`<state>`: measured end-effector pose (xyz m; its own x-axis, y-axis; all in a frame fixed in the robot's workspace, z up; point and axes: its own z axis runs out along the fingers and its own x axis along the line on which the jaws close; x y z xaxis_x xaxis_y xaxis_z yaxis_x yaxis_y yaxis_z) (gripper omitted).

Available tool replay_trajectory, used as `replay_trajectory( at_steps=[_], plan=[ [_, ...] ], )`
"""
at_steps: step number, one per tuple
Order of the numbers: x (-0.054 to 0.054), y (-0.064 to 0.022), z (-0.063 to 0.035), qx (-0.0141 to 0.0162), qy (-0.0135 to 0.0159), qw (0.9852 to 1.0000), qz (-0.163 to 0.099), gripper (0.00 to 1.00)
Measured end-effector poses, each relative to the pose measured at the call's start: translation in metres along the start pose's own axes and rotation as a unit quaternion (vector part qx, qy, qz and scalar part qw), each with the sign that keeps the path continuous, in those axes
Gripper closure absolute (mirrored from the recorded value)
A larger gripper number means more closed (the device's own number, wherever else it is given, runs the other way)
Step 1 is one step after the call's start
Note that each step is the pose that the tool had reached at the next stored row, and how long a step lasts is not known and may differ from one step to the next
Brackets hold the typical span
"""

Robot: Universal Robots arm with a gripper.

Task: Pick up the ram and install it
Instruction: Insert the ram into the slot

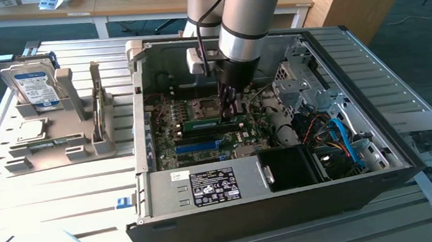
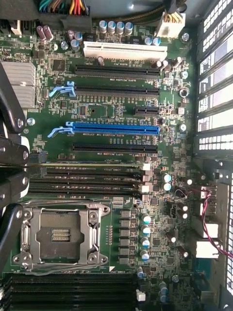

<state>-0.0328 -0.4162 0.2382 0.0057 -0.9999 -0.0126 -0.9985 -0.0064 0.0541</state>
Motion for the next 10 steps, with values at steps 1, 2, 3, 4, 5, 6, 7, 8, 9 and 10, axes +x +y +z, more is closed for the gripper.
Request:
replay_trajectory(
  at_steps=[1, 2, 3, 4, 5, 6, 7, 8, 9, 10],
  plan=[
    [0.0, 0.0, 0.0006, 0.0, 0.0, 1.0, 0.0, 0.88],
    [0.0, 0.0, 0.0007, 0.0, 0.0001, 1.0, 0.0, 0.88],
    [0.0, 0.0, 0.0007, 0.0, 0.0001, 1.0, 0.0, 0.88],
    [0.0, 0.0, 0.0007, -0.0001, 0.0001, 1.0, 0.0, 0.88],
    [0.0, 0.0, 0.0007, 0.0, 0.0001, 1.0, 0.0, 0.88],
    [0.0, 0.0, 0.0007, -0.0001, 0.0001, 1.0, 0.0, 0.88],
    [0.0, 0.0, 0.0007, 0.0, 0.0001, 1.0, 0.0, 0.88],
    [0.0, 0.0, 0.0007, 0.0, 0.0001, 1.0, 0.0, 0.88],
    [0.0, -0.0001, 0.0011, 0.0, -0.0001, 1.0, 0.0, 0.88],
    [0.0, -0.0001, 0.0016, 0.0001, -0.0002, 1.0, 0.0, 0.88]
  ],
)
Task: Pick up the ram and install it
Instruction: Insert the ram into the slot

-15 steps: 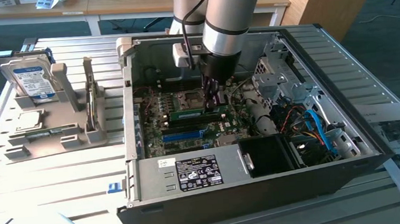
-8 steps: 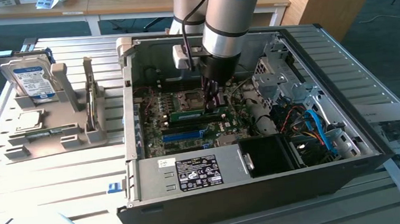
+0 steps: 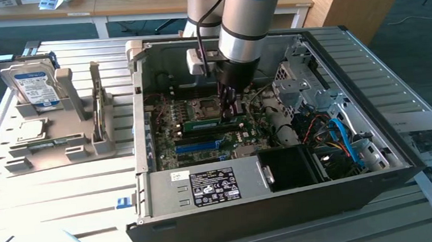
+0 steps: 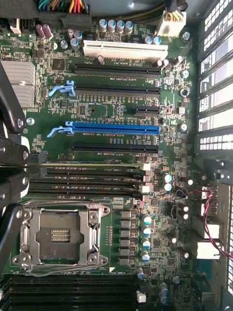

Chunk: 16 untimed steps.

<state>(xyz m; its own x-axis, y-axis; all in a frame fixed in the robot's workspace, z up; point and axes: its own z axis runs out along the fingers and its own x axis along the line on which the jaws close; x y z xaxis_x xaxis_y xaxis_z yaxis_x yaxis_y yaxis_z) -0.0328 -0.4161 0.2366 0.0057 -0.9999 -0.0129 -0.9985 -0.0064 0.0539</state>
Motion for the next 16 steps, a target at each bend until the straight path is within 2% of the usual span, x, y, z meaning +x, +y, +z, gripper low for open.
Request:
replay_trajectory(
  at_steps=[16],
  plan=[
    [-0.002, -0.0001, 0.0017, -0.0001, 0.0001, 1.0, 0.0, 0.88]
  ],
)
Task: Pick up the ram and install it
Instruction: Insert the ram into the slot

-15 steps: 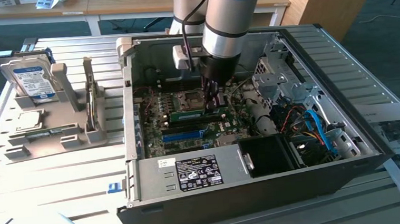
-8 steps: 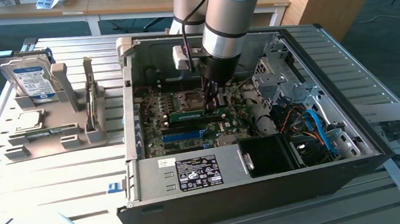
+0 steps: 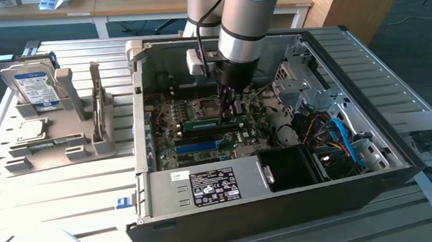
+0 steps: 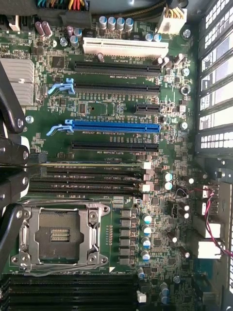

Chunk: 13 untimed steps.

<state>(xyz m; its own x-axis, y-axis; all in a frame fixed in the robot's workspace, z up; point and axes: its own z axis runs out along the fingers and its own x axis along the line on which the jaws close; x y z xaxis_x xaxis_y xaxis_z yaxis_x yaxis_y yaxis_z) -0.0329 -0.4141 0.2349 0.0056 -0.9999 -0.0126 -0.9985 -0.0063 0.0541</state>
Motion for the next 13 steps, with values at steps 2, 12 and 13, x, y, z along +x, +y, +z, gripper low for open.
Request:
replay_trajectory(
  at_steps=[2, 12, 13],
  plan=[
    [-0.0002, -0.0001, 0.0, 0.0, 0.0001, 1.0, 0.0, 0.88],
    [-0.0009, -0.0001, 0.0027, -0.0001, 0.0002, 1.0, 0.0, 0.88],
    [-0.0009, 0.0004, 0.0028, -0.0001, 0.0001, 1.0, 0.0, 0.88]
  ],
)
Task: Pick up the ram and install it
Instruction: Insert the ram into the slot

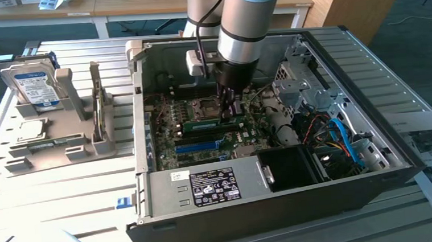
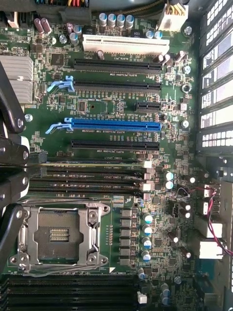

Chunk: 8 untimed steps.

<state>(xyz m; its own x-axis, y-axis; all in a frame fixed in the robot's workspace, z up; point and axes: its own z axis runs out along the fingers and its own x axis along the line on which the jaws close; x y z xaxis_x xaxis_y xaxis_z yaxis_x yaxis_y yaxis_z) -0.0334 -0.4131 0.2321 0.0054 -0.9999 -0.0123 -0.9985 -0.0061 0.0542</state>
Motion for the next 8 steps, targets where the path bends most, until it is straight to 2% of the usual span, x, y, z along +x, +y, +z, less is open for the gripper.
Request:
replay_trajectory(
  at_steps=[8],
  plan=[
    [0.0, 0.001, 0.0003, 0.0001, 0.0, 1.0, 0.0, 0.88]
  ],
)
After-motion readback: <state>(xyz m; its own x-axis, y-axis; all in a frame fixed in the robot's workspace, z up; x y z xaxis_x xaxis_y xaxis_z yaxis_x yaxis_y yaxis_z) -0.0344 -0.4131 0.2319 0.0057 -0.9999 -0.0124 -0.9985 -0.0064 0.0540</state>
